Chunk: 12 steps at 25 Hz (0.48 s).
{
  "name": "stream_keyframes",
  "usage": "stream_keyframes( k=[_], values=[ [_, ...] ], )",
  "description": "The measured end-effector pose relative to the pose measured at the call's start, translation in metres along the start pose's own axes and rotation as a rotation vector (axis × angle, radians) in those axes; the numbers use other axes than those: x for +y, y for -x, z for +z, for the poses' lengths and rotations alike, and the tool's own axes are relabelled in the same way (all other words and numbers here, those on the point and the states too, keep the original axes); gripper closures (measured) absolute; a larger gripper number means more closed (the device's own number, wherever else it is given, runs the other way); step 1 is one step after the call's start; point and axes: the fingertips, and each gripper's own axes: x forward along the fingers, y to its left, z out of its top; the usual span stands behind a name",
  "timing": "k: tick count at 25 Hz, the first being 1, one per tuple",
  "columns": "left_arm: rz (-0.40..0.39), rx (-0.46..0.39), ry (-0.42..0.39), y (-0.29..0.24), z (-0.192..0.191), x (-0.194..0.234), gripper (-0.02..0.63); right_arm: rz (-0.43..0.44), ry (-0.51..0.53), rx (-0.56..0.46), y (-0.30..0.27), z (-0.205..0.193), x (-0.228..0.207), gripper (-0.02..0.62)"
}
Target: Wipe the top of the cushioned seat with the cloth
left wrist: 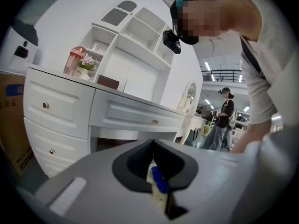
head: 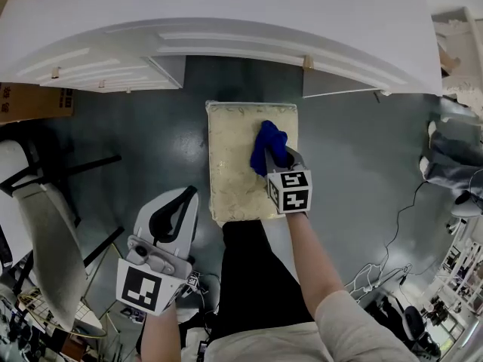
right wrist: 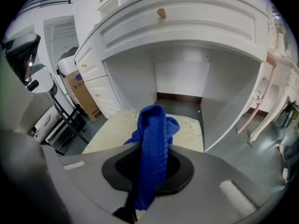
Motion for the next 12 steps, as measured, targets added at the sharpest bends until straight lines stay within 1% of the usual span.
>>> stream_keyframes(
  k=[5, 9, 10, 12],
  values=[
    [0.026, -0.027, 0.006, 0.009, 0.001, 0.006, 0.606, 0.035, 0.014, -0.006, -0.007, 0.006, 0.026, 0.552],
    [0.052, -0.086, -0.003, 0.015, 0.008, 0.009, 0.606, 0.068, 0.034, -0.008, -0.012, 0.009, 0.045, 0.552],
    [0.055, -0.083, 0.001, 0.017, 0.007, 0.009, 0.606, 0.08, 0.042, -0.009, -0.014, 0.01, 0.052, 0.552],
    [0.059, -0.045, 0.019, 0.021, -0.002, 0.01, 0.606, 0.104, 0.054, -0.01, -0.017, 0.012, 0.065, 0.552]
  ],
)
